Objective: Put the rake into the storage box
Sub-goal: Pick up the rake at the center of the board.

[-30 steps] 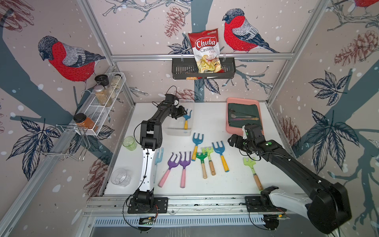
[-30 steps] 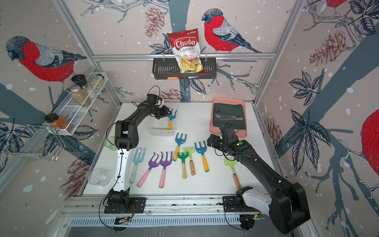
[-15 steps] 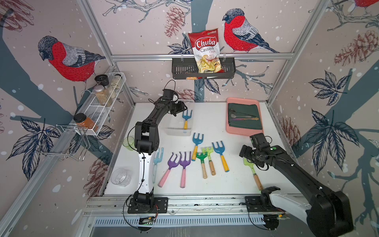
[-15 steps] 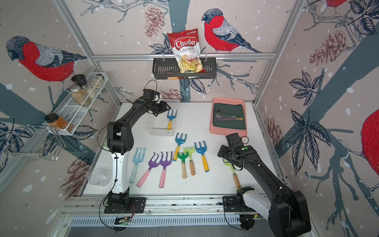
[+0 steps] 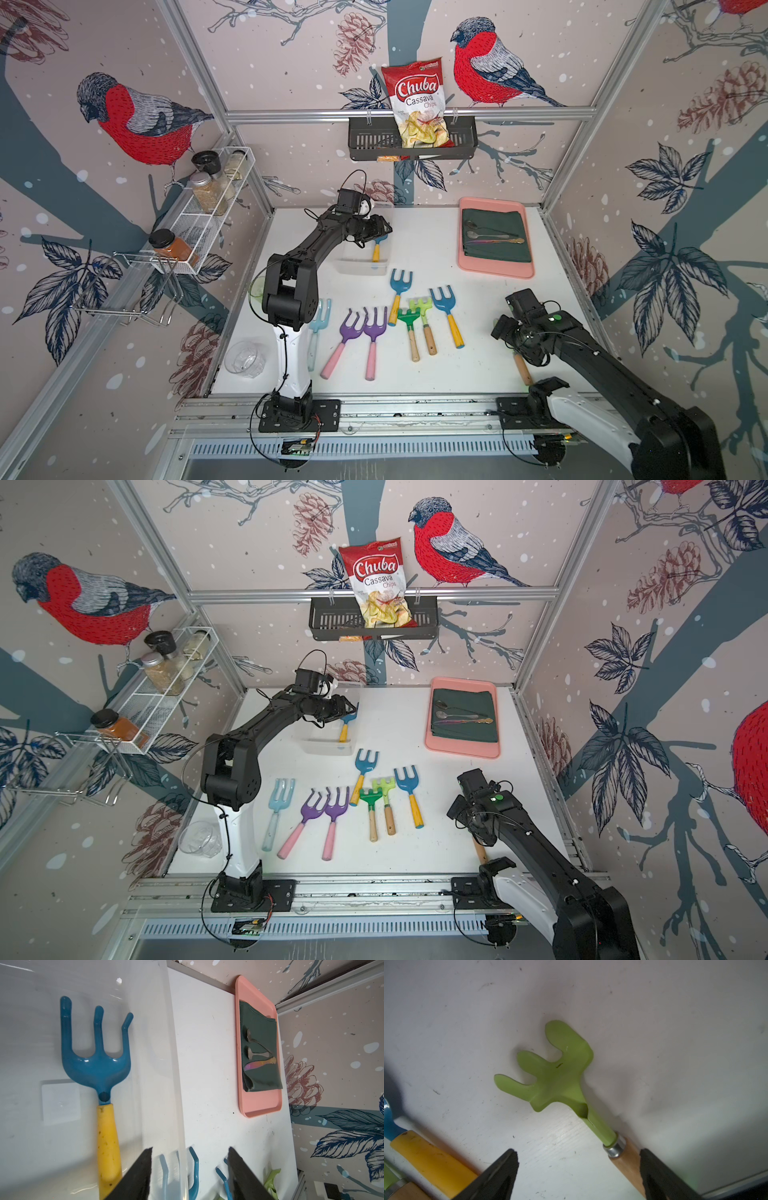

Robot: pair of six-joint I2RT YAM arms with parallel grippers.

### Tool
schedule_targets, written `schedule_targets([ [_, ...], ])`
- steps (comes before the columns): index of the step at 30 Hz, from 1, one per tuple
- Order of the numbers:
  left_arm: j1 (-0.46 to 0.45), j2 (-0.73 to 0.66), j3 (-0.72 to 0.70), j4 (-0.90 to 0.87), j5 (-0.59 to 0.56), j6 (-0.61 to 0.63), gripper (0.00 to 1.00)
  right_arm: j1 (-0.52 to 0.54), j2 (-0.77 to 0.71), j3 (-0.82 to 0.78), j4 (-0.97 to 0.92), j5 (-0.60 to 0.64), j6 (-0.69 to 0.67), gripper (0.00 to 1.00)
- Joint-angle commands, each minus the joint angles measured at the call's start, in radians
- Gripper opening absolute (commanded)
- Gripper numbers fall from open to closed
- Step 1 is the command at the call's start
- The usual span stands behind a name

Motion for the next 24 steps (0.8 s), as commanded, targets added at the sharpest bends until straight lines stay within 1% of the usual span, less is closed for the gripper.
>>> schedule_targets([
  [1,-0.003,-0.025,-0.016,0.044,0.018,-0.001,0.59,0.012,0.029,-0.026,0.014,0.018,0.046,0.93],
  [6,-0.003,-0.047,-0.048,0.048,0.022,0.005,0.59,0.033,0.041,-0.035,0.066,-0.041,0.037,0.91],
  [11,-0.004,-0.063,-0.088,0.063,0.03,-0.001,0.59,0.063,0.042,-0.032,0.145,-0.108,0.048,0.75],
  [13,-0.007,-0.069,-0.1,0.067,0.029,-0.001,0.59,0.072,0.062,-0.036,0.143,-0.109,0.048,0.71],
  [18,-0.008,-0.079,-0.097,0.05,0.028,0.011,0.59,0.076,0.077,-0.06,0.12,-0.102,0.042,0.69],
  [21,-0.007,-0.086,-0.086,0.035,0.03,0.017,0.59,0.094,0.062,-0.058,0.103,-0.095,0.057,0.61],
  [24,-0.01,-0.112,-0.091,0.014,-0.02,0.029,0.59,0.119,0.057,-0.066,0.083,-0.082,0.073,0.55],
])
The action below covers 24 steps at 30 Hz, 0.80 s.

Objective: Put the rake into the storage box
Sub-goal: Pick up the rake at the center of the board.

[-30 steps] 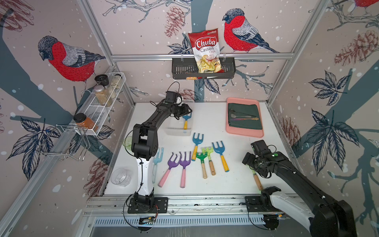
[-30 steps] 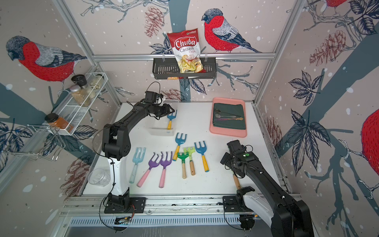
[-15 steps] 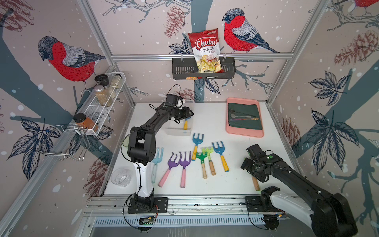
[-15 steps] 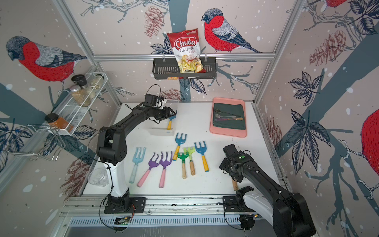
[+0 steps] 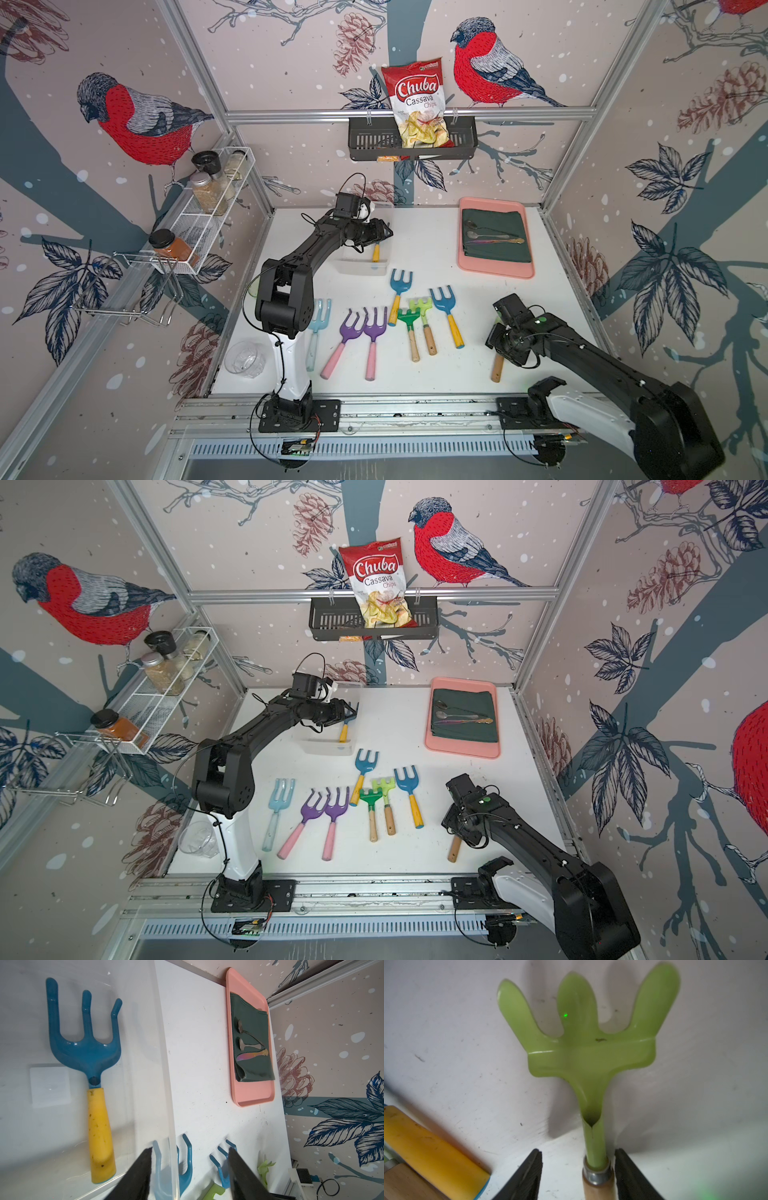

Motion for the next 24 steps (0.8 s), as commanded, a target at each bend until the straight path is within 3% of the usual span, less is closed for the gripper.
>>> schedule_targets([
  [1,-0.002,-0.037,-0.001,-0.01,-0.043,0.028,0.59,0.024,-0.001,-0.01,-0.035,0.013,0.027,0.53],
  [7,-0.005,-0.072,-0.02,-0.027,-0.05,0.037,0.59,0.057,0.032,-0.028,-0.035,0.024,0.036,0.5],
  [13,-0.01,-0.118,-0.064,-0.008,-0.035,0.022,0.59,0.08,0.069,-0.01,-0.02,0.025,0.029,0.3],
  [17,-0.024,-0.18,-0.155,0.107,0.015,-0.044,0.59,0.073,0.065,0.01,0.004,0.004,0.007,0.21],
  [24,-0.065,-0.242,-0.28,0.3,0.154,-0.174,0.59,0.072,0.153,0.266,-0.018,-0.009,-0.137,0.18],
])
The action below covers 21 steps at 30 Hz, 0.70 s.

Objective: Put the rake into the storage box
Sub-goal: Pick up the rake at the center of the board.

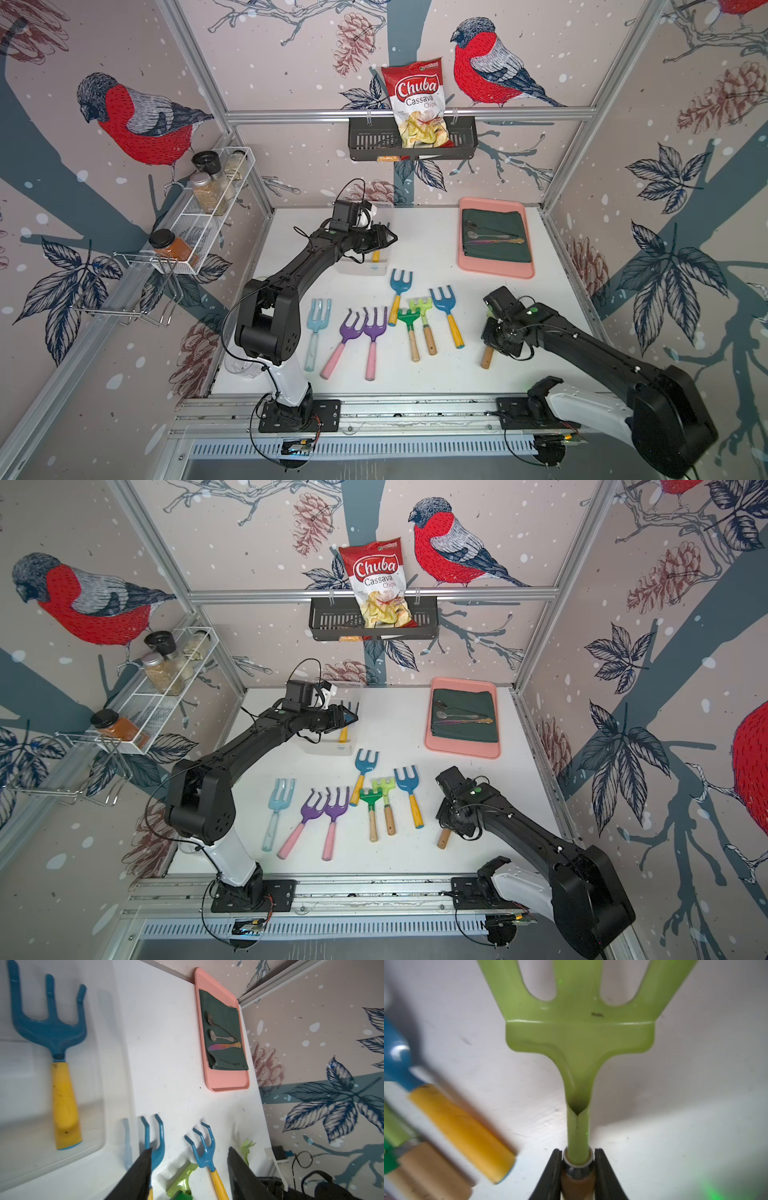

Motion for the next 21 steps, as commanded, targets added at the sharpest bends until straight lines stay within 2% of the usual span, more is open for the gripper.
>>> schedule_targets([
  [1,-0.014,-0.018,-0.03,0.153,0.1,-0.086,0.59,0.007,0.062,0.119,0.008,-0.023,-0.118,0.17],
  [7,-0.041,-0.02,-0.051,0.21,0.148,-0.121,0.58,0.052,0.218,0.367,0.044,-0.096,-0.262,0.17],
  [12,-0.046,-0.02,-0.083,0.256,0.165,-0.149,0.56,0.066,0.323,0.479,0.093,-0.21,-0.344,0.17],
  [21,-0.062,-0.02,-0.096,0.256,0.166,-0.145,0.53,0.125,0.499,0.654,0.043,-0.243,-0.42,0.17],
])
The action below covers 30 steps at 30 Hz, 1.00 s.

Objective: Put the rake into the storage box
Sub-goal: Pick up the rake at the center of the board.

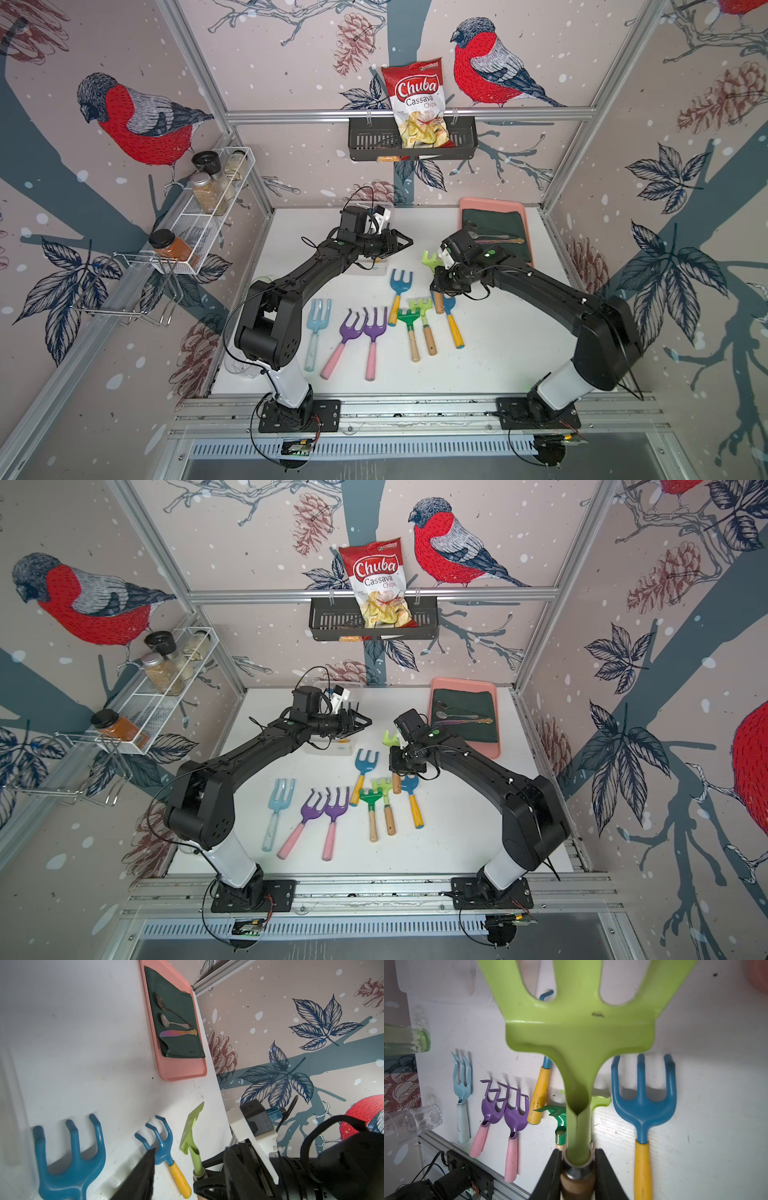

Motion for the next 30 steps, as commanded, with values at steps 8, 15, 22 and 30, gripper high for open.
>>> schedule_targets([
  [8,-0.009,-0.017,-0.033,0.043,0.004,-0.005,0.49,0.013,0.092,0.116,-0.009,-0.018,-0.037,0.17],
  [15,-0.013,-0.027,-0.052,0.036,-0.001,-0.001,0.48,0.013,0.156,0.204,-0.022,-0.018,-0.035,0.17],
  [22,-0.015,-0.024,-0.064,0.034,-0.009,0.004,0.47,0.018,0.168,0.246,-0.026,-0.026,-0.041,0.17],
  [30,-0.016,-0.001,-0.052,0.05,-0.012,-0.005,0.38,0.041,0.166,0.259,-0.037,-0.016,-0.044,0.17],
])
